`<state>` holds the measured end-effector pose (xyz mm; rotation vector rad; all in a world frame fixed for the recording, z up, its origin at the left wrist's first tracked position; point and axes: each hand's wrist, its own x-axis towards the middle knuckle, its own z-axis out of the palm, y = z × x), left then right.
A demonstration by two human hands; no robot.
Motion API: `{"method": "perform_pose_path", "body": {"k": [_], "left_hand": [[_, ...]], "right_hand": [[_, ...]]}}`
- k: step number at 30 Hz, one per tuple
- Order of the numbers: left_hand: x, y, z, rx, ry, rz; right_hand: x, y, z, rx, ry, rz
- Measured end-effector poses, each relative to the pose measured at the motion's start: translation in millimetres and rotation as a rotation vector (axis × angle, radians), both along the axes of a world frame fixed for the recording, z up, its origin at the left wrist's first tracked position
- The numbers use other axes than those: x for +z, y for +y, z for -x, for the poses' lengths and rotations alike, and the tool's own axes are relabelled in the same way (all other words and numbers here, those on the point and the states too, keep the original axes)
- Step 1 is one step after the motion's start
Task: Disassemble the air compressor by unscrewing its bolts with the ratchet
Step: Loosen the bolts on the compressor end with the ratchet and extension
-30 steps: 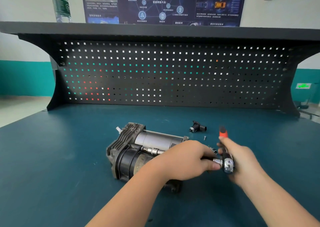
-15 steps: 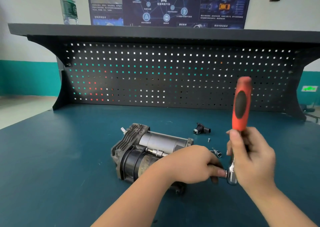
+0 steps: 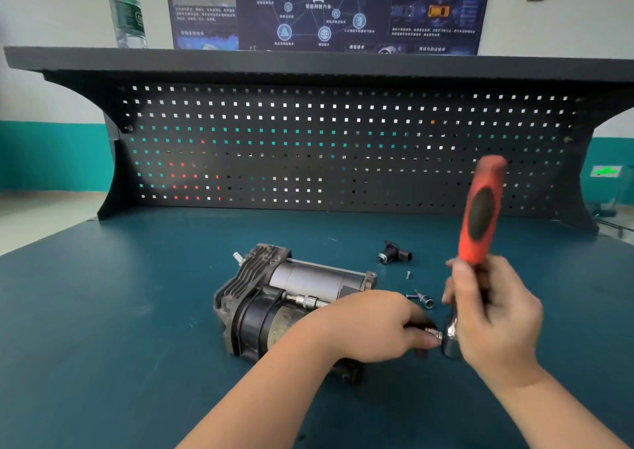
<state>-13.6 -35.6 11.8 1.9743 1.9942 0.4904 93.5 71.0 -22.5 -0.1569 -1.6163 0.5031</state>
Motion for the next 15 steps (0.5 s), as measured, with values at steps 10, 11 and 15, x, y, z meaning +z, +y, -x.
{"method": "perform_pose_path", "body": {"k": [10, 11, 15], "left_hand": [[-2, 0, 2, 0.032, -0.035, -0.11], [-3, 0, 3, 0.041, -0.049, -0.127], [-4, 2, 2, 0.038, -0.007, -0.095]], "right_hand": [[5, 15, 12, 0.113, -0.227, 0.846], [1, 19, 14, 0.192, -0.228, 1.053], [-9, 21, 15, 0.222, -0.221, 1.139]]}}
